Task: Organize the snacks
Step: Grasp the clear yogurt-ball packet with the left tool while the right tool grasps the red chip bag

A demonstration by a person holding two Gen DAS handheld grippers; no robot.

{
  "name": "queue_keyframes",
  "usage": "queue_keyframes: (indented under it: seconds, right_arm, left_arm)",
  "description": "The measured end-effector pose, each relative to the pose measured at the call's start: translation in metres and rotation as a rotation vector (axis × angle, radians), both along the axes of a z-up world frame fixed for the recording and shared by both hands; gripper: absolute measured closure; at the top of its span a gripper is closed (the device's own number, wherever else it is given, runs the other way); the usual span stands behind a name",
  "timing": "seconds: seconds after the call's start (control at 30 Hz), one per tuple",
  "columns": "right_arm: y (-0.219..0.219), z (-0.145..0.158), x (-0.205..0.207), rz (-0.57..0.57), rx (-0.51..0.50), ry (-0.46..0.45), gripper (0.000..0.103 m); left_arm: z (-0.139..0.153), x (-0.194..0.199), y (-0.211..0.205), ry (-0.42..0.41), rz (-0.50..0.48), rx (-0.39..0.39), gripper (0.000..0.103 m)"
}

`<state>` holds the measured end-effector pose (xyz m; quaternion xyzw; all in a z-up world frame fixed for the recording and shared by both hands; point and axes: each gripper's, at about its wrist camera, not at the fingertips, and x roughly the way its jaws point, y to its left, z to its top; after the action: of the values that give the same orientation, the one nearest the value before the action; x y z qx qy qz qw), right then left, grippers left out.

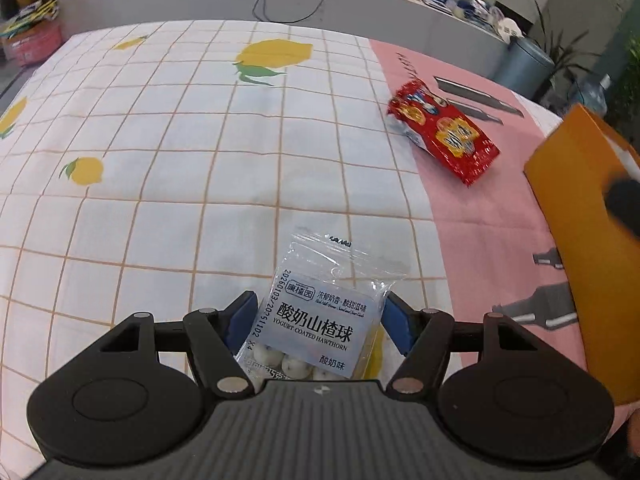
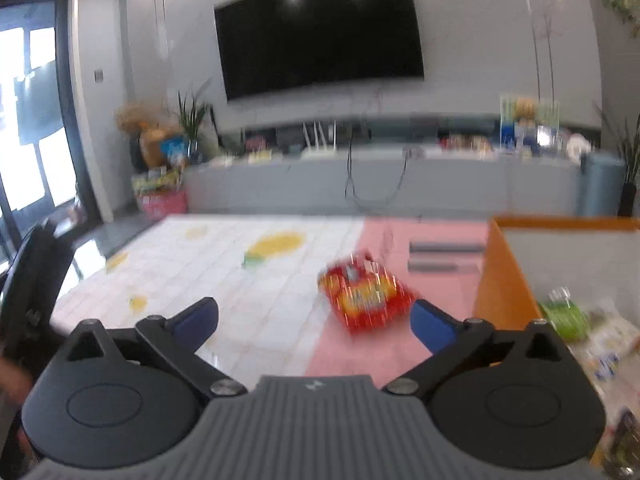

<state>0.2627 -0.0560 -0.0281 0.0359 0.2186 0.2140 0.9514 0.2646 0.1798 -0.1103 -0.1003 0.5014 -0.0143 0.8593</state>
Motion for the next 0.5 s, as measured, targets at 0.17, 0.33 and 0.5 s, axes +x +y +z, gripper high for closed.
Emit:
queue_keyframes:
  seconds: [0.17, 0.33, 0.5]
  right_arm:
    - [0.039, -0.027, 0.059, -0.053, -0.116, -0.013, 0.003]
    - [0.051, -0.060, 0.096, -0.061, -0.186, -0.011, 0.003]
    - [0.064, -0.080, 0.139, -0.031, -0.289, 0.119, 0.003]
  left_arm:
    - [0.000, 0.006, 0.010, -0.008, 0.017, 0.017, 0.026]
    - [0.000, 0.008, 0.017, -0.001, 0.018, -0.005, 0.026]
    - [-0.001, 0.010, 0.020, -0.022, -0.028, -0.014, 0.026]
